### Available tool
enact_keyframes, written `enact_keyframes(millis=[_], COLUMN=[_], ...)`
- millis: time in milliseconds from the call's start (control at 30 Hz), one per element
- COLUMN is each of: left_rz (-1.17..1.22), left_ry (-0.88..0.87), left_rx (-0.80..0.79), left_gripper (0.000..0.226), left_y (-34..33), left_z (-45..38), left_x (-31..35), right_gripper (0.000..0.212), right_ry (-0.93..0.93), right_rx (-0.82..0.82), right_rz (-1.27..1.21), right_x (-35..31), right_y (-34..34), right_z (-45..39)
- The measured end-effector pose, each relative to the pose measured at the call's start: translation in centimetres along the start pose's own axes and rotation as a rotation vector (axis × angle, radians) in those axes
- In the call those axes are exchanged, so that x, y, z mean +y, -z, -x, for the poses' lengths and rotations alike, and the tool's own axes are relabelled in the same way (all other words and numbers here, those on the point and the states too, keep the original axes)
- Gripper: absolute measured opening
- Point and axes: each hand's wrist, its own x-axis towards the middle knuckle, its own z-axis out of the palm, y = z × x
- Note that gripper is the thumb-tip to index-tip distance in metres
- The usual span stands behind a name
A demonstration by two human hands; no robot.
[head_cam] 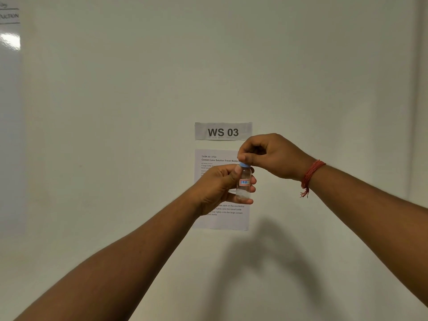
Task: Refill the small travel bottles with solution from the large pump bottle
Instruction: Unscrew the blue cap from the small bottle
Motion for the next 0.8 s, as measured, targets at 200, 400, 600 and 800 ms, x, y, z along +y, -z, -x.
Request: enact_keyframes(millis=[200,400,600,800], left_rz=[-0.010,-0.030,0.001,0.009], left_ry=[0.001,0.006,0.002,0.009], left_rx=[0.005,0.020,0.032,0.034], left_gripper=[0.047,0.050,0.042,0.042], left_y=[0.16,0.16,0.34,0.59], left_z=[0.05,0.11,0.14,0.16], left_x=[0.01,-0.09,-0.15,-0.49], right_gripper=[0.013,0.039,0.014,0.007], right_ry=[-0.007,-0.055,-0.052,-0.057], right_rx=[-0.051,-0.053,0.016,0.002], right_rz=[-0.010,-0.032,0.021,-0.009], right_x=[0.04,0.15,0.40,0.71], right_y=[0.31,0.43,-0.06,-0.36], right_z=[-0.14,0.02,-0.35,-0.50])
